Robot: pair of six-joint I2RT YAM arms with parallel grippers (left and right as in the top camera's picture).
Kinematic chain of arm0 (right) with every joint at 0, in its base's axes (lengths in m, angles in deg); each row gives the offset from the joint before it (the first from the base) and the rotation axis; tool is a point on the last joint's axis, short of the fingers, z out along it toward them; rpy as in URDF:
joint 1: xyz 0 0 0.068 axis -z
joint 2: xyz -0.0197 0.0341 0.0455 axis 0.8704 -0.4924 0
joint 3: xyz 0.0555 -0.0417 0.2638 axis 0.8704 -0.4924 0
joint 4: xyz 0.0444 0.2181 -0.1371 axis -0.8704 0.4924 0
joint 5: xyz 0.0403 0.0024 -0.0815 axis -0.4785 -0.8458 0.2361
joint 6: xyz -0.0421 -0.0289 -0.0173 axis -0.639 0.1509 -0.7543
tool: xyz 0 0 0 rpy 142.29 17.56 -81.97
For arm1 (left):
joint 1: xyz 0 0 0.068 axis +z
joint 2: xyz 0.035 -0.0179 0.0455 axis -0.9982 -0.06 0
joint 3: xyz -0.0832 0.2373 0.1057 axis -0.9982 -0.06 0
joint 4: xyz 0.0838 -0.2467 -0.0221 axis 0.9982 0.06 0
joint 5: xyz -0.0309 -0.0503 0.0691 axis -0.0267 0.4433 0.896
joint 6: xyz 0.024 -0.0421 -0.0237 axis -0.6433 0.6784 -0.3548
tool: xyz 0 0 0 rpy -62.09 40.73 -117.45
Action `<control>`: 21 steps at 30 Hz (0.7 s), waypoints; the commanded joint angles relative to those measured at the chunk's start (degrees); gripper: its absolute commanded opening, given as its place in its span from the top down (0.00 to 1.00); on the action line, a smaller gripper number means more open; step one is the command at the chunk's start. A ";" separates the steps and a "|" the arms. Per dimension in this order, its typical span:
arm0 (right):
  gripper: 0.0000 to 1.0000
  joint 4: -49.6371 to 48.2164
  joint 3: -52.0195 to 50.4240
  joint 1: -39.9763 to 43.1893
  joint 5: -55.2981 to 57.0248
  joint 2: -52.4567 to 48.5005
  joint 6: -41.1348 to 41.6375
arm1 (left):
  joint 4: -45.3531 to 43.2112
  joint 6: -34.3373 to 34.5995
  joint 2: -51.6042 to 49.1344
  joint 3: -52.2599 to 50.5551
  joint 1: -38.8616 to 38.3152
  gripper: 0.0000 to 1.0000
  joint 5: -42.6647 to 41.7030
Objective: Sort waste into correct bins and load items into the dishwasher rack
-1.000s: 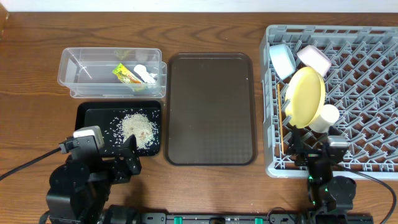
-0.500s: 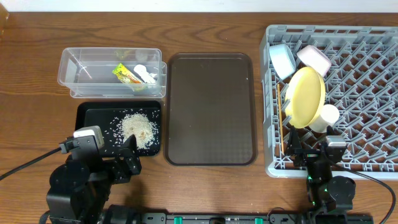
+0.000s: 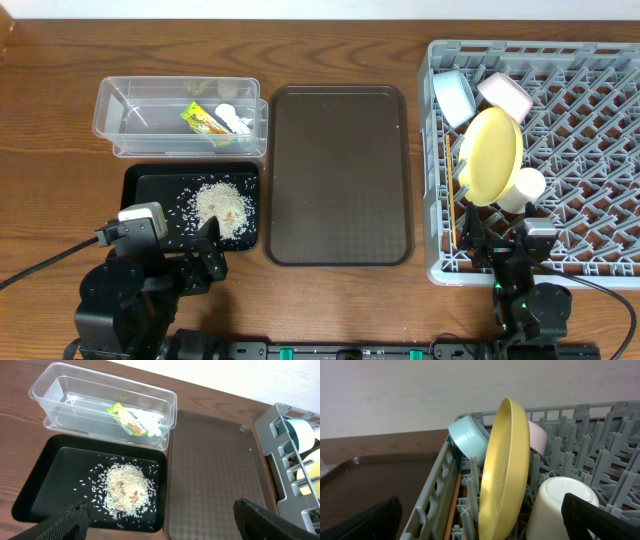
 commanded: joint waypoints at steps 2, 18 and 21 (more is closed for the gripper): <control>0.01 0.17 -0.07 -0.55 -0.24 0.37 -0.57 | 0.96 -1.44 0.22 -0.22 -0.15 0.06 1.36; 0.01 0.17 -0.07 -0.55 -0.24 0.37 -0.57 | -15.37 -2.93 18.34 -25.57 2.69 0.06 3.30; 0.01 0.17 -0.07 -0.55 -0.24 0.37 -0.57 | -22.80 -2.91 23.39 -33.44 2.69 0.06 3.26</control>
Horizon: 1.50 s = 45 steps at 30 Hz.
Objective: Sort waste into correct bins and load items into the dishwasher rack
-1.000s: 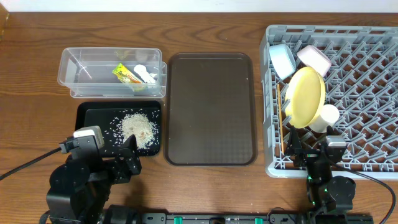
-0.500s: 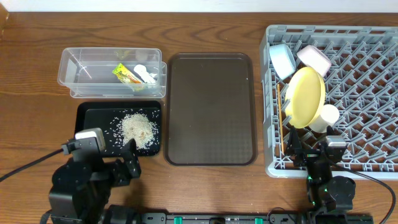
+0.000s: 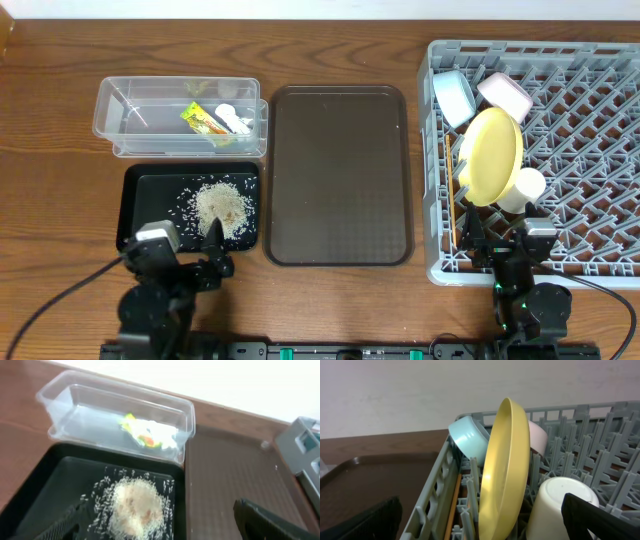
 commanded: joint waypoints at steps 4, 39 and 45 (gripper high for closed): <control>0.01 0.22 -0.07 -0.55 -0.24 0.35 -0.57 | -15.08 -0.98 6.47 -13.88 0.31 0.06 0.63; 0.01 0.22 -0.07 -0.55 -0.24 0.35 -0.57 | -31.04 -7.87 6.40 -26.51 0.31 0.06 -2.60; 0.01 0.22 -0.07 -0.55 -0.24 0.33 -0.57 | -31.04 -7.87 6.40 -26.51 0.31 0.06 -2.60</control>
